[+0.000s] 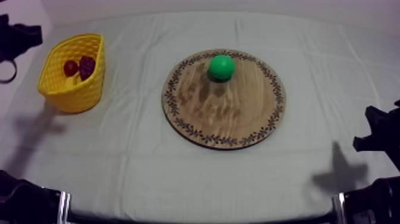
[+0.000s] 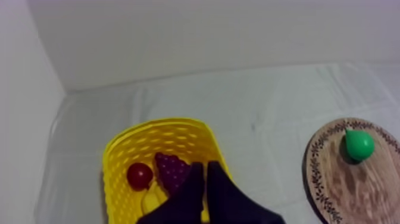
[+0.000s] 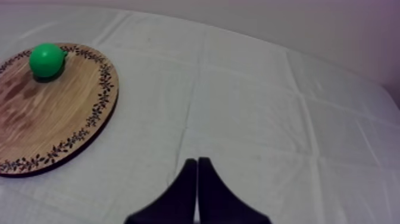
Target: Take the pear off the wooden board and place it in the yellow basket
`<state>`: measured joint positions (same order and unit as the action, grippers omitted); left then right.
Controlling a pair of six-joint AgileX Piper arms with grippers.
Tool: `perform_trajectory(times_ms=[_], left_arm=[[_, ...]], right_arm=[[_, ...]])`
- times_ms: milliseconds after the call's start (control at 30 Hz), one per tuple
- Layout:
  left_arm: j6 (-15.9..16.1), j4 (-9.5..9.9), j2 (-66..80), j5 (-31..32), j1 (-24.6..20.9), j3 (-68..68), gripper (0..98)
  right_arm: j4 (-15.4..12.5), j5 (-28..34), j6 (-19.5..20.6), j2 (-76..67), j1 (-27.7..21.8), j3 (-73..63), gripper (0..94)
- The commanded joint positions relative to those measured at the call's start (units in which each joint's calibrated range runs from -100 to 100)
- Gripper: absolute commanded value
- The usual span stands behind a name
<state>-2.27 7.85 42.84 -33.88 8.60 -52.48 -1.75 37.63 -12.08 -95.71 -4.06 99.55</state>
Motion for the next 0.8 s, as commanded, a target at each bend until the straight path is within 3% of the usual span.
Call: perform_trajectory(times_ms=[0,367,767], left_arm=[[0.2,0.02,-8.2,-1.8,1.2,9.0,0.1],[-1.0,0.18,-26.2,-17.6,8.8,36.0,0.0],[-3.3,0.9,-42.0,-20.5,17.4,50.0,0.0]], right_arm=[[0.0,0.0,0.0,0.0,0.0,0.0,0.3],[0.0,0.0,0.0,0.0,0.0,0.0,0.3],[0.0,0.0,0.0,0.0,0.0,0.0,0.3]])
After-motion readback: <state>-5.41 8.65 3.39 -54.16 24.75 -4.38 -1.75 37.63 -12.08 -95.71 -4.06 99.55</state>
